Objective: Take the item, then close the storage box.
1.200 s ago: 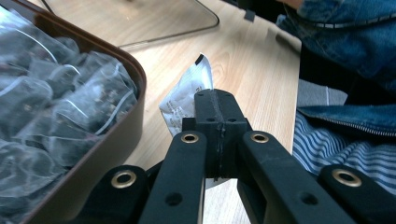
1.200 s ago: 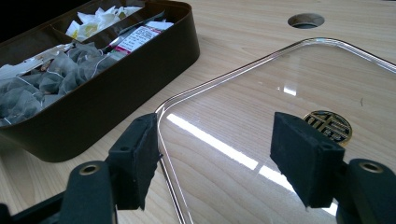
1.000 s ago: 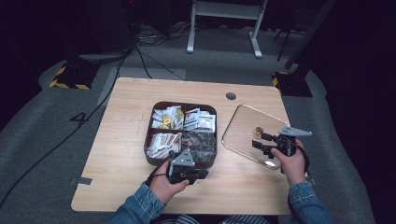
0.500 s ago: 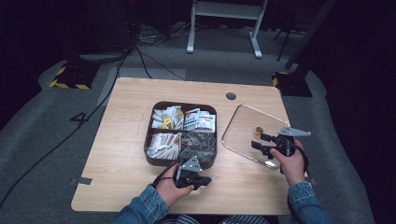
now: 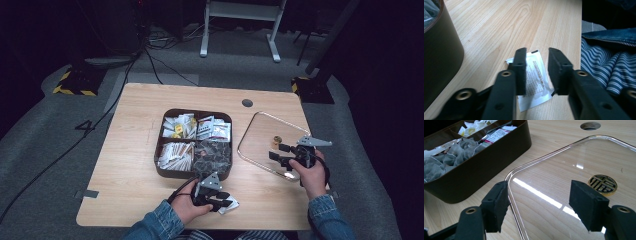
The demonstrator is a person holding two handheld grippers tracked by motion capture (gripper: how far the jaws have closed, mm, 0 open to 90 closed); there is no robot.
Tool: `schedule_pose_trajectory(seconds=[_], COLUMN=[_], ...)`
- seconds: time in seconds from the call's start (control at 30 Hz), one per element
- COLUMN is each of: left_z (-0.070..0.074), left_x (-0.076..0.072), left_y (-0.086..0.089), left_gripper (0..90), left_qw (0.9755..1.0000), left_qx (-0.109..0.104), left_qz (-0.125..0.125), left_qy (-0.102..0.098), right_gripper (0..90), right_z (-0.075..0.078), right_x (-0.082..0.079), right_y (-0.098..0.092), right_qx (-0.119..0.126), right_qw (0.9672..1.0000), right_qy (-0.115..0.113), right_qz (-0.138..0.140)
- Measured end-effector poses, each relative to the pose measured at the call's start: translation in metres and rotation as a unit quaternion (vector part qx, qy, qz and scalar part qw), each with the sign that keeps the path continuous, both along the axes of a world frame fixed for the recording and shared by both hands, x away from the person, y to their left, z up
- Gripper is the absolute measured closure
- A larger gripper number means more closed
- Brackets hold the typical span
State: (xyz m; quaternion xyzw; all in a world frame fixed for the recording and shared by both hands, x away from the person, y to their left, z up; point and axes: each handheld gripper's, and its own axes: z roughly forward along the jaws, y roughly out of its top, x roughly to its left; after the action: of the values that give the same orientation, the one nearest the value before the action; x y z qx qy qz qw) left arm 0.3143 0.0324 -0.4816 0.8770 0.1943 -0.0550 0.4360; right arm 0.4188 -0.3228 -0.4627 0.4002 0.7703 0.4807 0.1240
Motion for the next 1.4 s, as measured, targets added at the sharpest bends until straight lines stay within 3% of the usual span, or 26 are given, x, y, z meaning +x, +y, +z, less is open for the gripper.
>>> schedule_pose_trajectory(seconds=[0.3,0.47,0.6,0.9,1.13,1.23,1.4], left_z=[0.014,0.020,0.030,0.041,0.060,0.067,0.073], left_x=[0.003,0.003,0.005,0.006,0.005,0.005,0.004], left_y=[0.009,0.019,0.026,0.034,0.057,0.073,0.100], left_gripper=[52.3,49.0,48.4,47.0,45.1,44.2,42.3], left_qw=[0.9992,0.9975,0.9955,0.9926,0.9828,0.9760,0.9628], left_qx=[-0.021,-0.019,-0.030,-0.041,-0.053,-0.056,-0.042], left_qz=[0.034,0.063,0.083,0.104,0.153,0.185,0.239], left_qy=[-0.007,-0.024,-0.035,-0.049,-0.089,-0.101,-0.118], right_gripper=[32.8,32.7,32.6,30.3,26.4,25.3,25.6], right_z=[0.000,-0.001,-0.004,-0.005,-0.001,0.001,0.003], right_x=[-0.001,0.000,-0.001,0.000,0.005,0.010,0.019], right_y=[-0.004,-0.004,-0.004,-0.008,-0.011,-0.012,-0.009], right_qx=[0.000,0.001,-0.001,0.003,-0.009,-0.015,-0.035], right_qw=[1.0000,1.0000,1.0000,0.9996,0.9980,0.9973,0.9963], right_qy=[-0.002,-0.002,0.002,0.001,-0.015,-0.016,-0.015], right_qz=[-0.005,-0.005,-0.006,-0.026,-0.061,-0.070,-0.077])
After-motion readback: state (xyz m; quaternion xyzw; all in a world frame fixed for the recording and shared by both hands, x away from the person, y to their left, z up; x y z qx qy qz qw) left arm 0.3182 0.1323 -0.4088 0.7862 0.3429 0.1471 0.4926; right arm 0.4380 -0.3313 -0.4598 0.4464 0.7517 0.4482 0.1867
